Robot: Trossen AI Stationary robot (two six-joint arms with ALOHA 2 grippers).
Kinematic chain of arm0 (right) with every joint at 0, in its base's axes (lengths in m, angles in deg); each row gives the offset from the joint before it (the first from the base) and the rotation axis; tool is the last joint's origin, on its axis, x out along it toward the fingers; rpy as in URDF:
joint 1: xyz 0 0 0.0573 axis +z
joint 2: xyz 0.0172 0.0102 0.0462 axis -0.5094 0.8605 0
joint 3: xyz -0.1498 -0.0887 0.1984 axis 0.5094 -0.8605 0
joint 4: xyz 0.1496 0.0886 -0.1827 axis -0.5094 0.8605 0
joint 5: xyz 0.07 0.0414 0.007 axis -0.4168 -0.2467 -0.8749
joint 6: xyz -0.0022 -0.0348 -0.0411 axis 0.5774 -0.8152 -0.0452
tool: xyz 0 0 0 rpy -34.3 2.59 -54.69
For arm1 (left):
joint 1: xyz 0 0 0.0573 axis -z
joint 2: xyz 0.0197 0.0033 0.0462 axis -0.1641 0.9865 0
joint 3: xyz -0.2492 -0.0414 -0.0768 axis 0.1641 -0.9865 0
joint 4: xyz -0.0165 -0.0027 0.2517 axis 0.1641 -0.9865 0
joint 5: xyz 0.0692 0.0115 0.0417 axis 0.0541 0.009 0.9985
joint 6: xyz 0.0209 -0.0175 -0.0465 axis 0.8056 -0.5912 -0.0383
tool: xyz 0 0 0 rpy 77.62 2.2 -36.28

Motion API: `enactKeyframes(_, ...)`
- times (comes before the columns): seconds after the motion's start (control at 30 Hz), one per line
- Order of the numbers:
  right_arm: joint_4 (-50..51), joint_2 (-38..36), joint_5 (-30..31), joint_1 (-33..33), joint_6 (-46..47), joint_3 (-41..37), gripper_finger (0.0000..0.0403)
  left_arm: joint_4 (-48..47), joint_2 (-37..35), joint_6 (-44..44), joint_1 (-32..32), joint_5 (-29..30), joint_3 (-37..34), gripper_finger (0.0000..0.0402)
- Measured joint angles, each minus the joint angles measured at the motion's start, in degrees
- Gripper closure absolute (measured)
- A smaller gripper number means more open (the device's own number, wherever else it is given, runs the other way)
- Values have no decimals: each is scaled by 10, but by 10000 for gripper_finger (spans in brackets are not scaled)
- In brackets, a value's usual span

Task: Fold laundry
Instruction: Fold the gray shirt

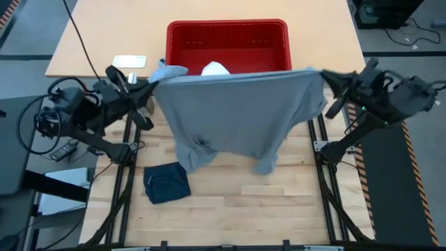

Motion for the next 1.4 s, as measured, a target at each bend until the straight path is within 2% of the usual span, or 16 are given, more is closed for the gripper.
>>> enactKeyframes(0.1, -80, -11, 12, -27, -112, 0, 403, -2, 2, 49, -25, -37, 21, 401)
enactKeyframes(0.2, -230, -14, -4, -31, -265, 0, 403, 3, 11, 55, -36, -86, 69, 401)
enactKeyframes(0.27, -331, -12, -17, -23, -354, 0, 403, -4, 23, 39, -35, -91, 104, 401)
enactKeyframes(0.37, -404, -6, -3, 8, -407, 0, 403, -62, 43, -23, -16, -95, 147, 401)
enactKeyframes(0.47, -379, 2, 46, 56, -383, -2, 403, -166, 61, -118, 8, -118, 172, 401)
enactKeyframes(0.57, -293, 11, 75, 106, -281, -15, 403, -281, 76, -246, 40, -142, 167, 401)
enactKeyframes(0.63, -211, 13, 49, 132, -153, -32, 403, -344, 90, -336, 65, -153, 148, 401)
enactKeyframes(0.7, -114, 14, -12, 144, 12, -52, 403, -383, 105, -411, 91, -157, 117, 401)
enactKeyframes(0.8, 21, 21, -114, 137, 264, -96, 403, -385, 126, -510, 133, -161, 54, 401)
enactKeyframes(0.93, 117, 41, -280, 134, 534, -189, 403, -338, 165, -615, 175, -225, -40, 401)
enactKeyframes(1.03, 102, 67, -428, 143, 656, -283, 403, -288, 200, -689, 202, -295, -108, 401)
enactKeyframes(1.17, -8, 109, -610, 161, 744, -403, 403, -186, 239, -781, 237, -373, -189, 401)
enactKeyframes(1.3, -146, 170, -765, 173, 799, -487, 396, -132, 257, -854, 256, -375, -236, 400)
enactKeyframes(1.4, -198, 208, -823, 175, 820, -508, 368, -135, 256, -893, 253, -359, -247, 384)
